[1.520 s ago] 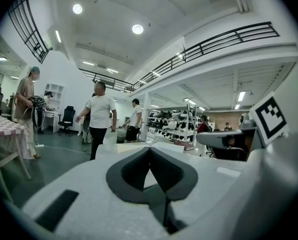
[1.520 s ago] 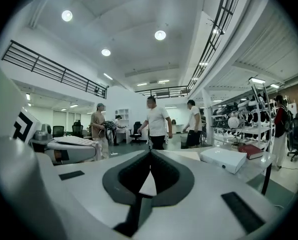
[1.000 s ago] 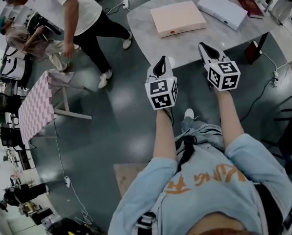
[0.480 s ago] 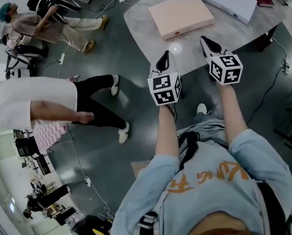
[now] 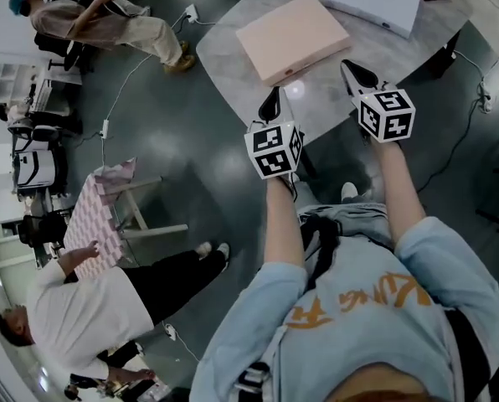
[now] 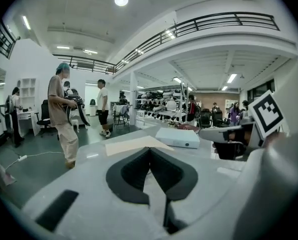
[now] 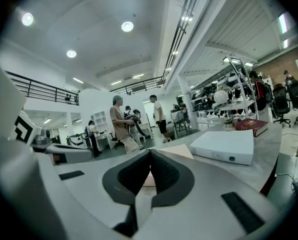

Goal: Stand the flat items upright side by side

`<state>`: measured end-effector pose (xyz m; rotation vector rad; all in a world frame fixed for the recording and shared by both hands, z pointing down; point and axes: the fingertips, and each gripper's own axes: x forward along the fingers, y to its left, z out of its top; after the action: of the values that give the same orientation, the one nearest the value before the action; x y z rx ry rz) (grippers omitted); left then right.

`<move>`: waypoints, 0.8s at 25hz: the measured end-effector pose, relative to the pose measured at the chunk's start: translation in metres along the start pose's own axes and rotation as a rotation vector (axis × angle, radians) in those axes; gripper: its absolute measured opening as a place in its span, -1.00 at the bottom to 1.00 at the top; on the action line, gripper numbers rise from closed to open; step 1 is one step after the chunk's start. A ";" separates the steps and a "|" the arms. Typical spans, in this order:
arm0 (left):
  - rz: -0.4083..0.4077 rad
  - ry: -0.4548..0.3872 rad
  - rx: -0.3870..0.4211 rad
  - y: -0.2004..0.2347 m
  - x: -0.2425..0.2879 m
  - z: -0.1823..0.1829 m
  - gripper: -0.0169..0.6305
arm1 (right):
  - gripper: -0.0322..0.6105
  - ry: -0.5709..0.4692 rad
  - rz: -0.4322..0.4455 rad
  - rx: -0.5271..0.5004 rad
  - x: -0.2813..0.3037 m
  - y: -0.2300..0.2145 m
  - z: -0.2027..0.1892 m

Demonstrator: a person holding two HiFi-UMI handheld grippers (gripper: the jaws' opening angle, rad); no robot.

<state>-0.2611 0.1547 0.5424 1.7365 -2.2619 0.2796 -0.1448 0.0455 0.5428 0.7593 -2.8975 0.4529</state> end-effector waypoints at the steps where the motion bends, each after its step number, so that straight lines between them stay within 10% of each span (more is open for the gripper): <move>1: -0.013 -0.004 0.007 -0.006 -0.001 0.010 -0.91 | -0.89 -0.012 -0.014 0.002 -0.007 -0.004 0.011; 20: -0.333 0.107 0.150 0.062 0.180 0.012 -0.91 | -0.89 0.024 -0.304 0.129 0.123 -0.058 -0.029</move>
<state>-0.3661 0.0026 0.5918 2.0821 -1.8808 0.4669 -0.2224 -0.0503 0.6074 1.1802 -2.6845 0.6104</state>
